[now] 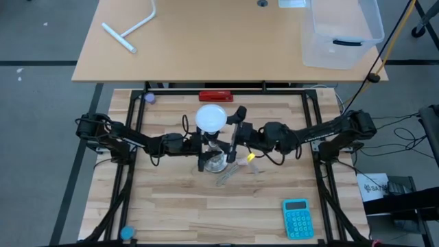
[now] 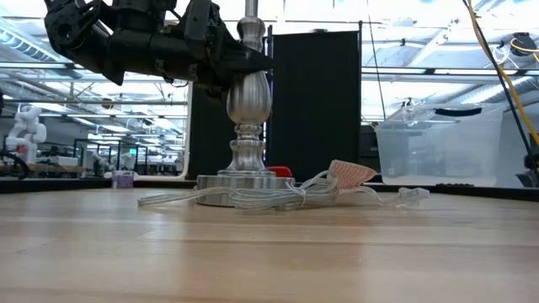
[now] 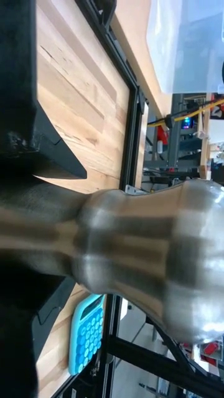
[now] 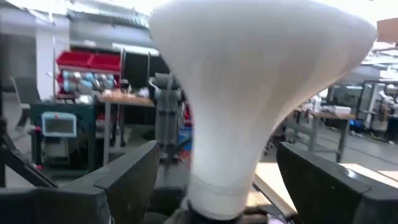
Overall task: Screw lightbulb
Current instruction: Remove the white lightbulb from the silver lamp
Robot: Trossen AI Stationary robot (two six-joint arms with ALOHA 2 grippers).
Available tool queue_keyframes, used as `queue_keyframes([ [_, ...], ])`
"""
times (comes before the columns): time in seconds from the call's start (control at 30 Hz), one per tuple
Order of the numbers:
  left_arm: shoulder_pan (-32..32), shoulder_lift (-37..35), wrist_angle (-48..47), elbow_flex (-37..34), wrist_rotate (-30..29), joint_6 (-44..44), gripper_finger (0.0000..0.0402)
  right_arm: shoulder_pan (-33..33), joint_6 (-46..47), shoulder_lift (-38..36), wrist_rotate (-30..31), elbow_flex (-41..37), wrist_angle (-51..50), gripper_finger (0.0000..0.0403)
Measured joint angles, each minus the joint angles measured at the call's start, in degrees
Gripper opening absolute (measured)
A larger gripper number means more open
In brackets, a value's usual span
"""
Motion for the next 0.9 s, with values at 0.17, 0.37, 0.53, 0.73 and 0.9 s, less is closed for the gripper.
queue_keyframes([
  [0.17, 0.0, 0.0, 0.0, 0.0, -0.1, 0.0, 0.0190, -1.1, 0.1, 1.2, -0.5, 2.7, -2.3, 0.0313],
  [0.37, -0.2, 0.0, 0.0, 0.0, -0.5, 0.0, 0.0190, -1.2, 0.0, 1.3, -0.8, 3.1, -2.6, 0.0250],
  [0.53, -0.2, 0.0, 0.0, 0.0, -0.4, -0.2, 0.0190, -1.2, 0.2, 1.3, -1.1, 3.1, -3.4, 0.0150],
  [0.73, -0.3, 0.0, 0.0, 0.0, -0.6, 0.1, 0.0190, -3.0, 1.6, 1.3, -7.5, 3.1, -4.3, 0.0144],
  [0.9, -0.3, 0.0, -0.1, 0.0, -0.5, 0.2, 0.0190, -6.8, 6.5, 1.1, -19.4, 3.1, -5.1, 0.0144],
])
